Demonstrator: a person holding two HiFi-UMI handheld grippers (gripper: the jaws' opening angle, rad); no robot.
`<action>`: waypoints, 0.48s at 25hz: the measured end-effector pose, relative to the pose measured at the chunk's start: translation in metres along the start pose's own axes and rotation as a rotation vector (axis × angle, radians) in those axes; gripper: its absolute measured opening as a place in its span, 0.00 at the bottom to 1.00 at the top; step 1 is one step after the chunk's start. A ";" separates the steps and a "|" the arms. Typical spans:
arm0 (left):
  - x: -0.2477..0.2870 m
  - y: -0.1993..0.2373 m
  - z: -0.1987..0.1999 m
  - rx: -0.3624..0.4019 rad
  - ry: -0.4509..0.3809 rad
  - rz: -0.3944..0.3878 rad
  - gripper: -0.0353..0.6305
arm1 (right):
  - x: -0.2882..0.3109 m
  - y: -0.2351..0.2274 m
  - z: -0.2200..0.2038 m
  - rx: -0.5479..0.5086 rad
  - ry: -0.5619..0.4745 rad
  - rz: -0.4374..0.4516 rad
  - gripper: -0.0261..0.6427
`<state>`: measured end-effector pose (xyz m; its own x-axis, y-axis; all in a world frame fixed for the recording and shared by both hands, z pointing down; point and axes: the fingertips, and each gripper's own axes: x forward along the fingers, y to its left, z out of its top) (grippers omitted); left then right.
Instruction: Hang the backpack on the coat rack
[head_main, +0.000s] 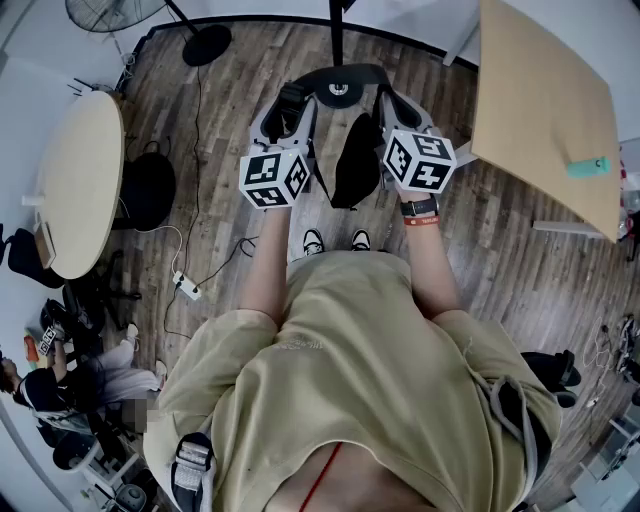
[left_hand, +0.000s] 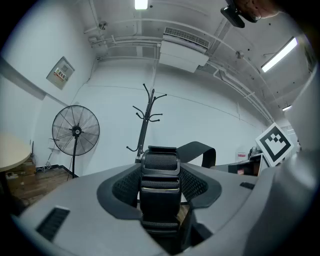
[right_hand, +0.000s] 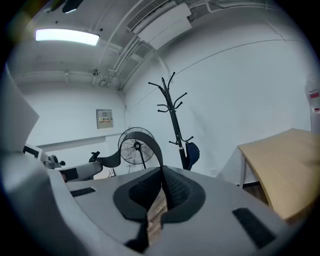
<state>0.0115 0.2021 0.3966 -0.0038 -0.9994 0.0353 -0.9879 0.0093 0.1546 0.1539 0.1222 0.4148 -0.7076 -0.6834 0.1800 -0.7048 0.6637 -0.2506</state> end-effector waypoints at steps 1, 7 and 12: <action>0.000 -0.005 -0.001 0.001 -0.002 0.001 0.41 | -0.001 -0.004 0.001 0.001 -0.003 0.000 0.06; 0.008 -0.026 -0.005 0.012 -0.012 0.025 0.41 | -0.014 -0.036 0.005 0.023 -0.019 -0.001 0.06; 0.020 -0.040 -0.006 -0.007 -0.015 0.028 0.41 | -0.011 -0.058 0.014 0.035 -0.033 0.012 0.06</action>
<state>0.0517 0.1817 0.3969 -0.0335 -0.9991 0.0251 -0.9863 0.0371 0.1607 0.2035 0.0874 0.4141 -0.7135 -0.6855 0.1451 -0.6936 0.6614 -0.2856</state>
